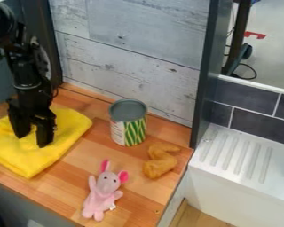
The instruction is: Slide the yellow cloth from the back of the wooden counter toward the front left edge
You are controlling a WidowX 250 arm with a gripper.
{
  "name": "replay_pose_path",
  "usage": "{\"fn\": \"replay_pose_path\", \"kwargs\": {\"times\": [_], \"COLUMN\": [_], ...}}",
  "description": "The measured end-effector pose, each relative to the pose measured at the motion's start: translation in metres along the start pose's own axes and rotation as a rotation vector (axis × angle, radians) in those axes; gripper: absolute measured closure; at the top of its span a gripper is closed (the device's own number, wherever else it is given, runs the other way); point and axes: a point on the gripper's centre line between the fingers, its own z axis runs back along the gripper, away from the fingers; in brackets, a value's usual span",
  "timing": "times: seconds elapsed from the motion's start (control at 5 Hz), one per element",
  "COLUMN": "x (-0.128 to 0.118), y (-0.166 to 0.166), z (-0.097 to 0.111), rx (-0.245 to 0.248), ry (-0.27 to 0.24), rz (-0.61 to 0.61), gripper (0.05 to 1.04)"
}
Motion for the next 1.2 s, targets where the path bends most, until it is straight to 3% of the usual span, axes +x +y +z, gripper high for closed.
{"fn": "replay_pose_path", "kwargs": {"times": [0.4, 0.8, 1.2], "x": [-0.018, -0.025, -0.032], "y": [-0.006, -0.016, -0.020], "z": [-0.003, -0.005, 0.001], "rx": [-0.013, -0.051, -0.059], "ry": [0.050, 0.047, 0.059], "rz": [0.004, 0.019, 0.064], "gripper": [0.083, 0.083, 0.083]}}
